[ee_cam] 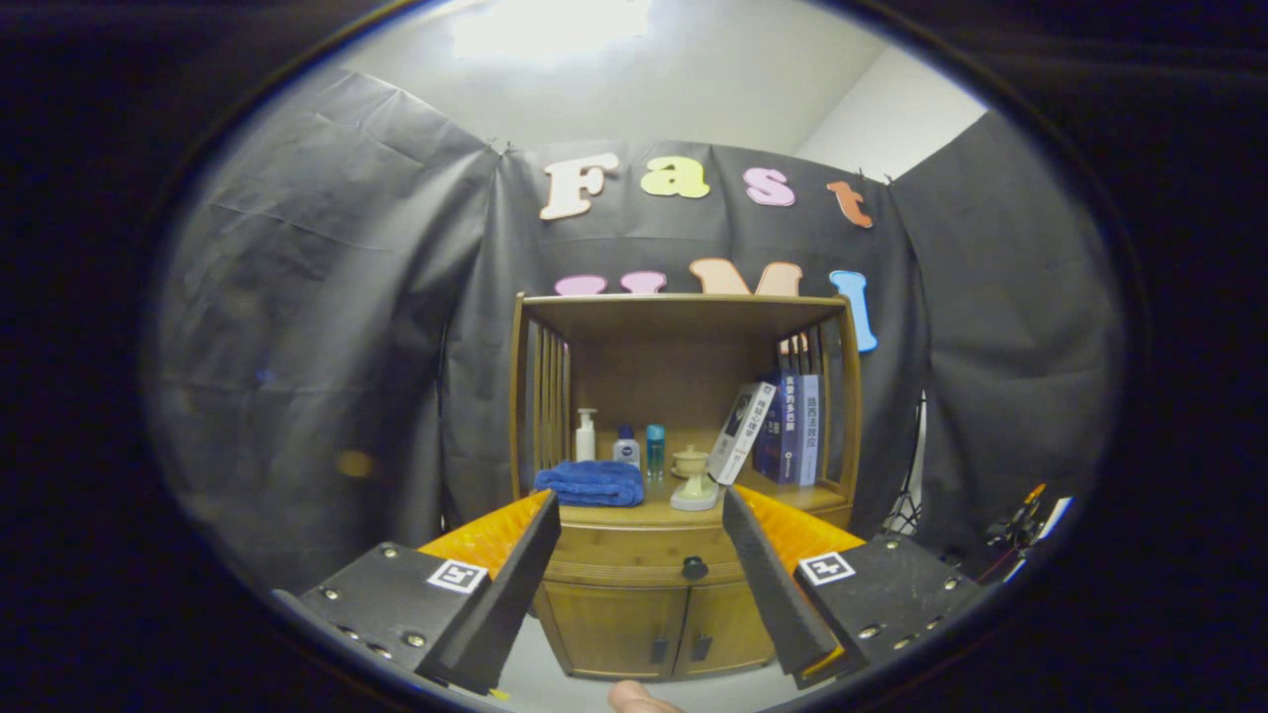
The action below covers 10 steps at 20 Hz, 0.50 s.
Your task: Pull open the drawer, take out the items inside it, and place them on the countertop above the cabinet.
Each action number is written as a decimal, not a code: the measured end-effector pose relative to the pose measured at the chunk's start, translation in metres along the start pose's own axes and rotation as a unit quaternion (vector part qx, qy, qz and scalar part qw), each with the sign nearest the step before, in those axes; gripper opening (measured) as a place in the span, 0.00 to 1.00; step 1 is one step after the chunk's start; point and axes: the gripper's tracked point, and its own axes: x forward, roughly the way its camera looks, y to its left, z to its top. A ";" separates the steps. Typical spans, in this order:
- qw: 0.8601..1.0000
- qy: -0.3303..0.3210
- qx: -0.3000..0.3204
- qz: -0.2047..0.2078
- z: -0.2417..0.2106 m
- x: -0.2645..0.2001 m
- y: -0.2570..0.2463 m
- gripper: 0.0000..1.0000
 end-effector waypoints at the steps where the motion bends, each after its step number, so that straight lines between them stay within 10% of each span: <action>1: 1.000 -0.001 -0.001 -0.001 0.000 0.000 -0.001 0.98; 10: 1.000 -0.011 0.002 -0.016 0.006 -0.005 -0.012 0.98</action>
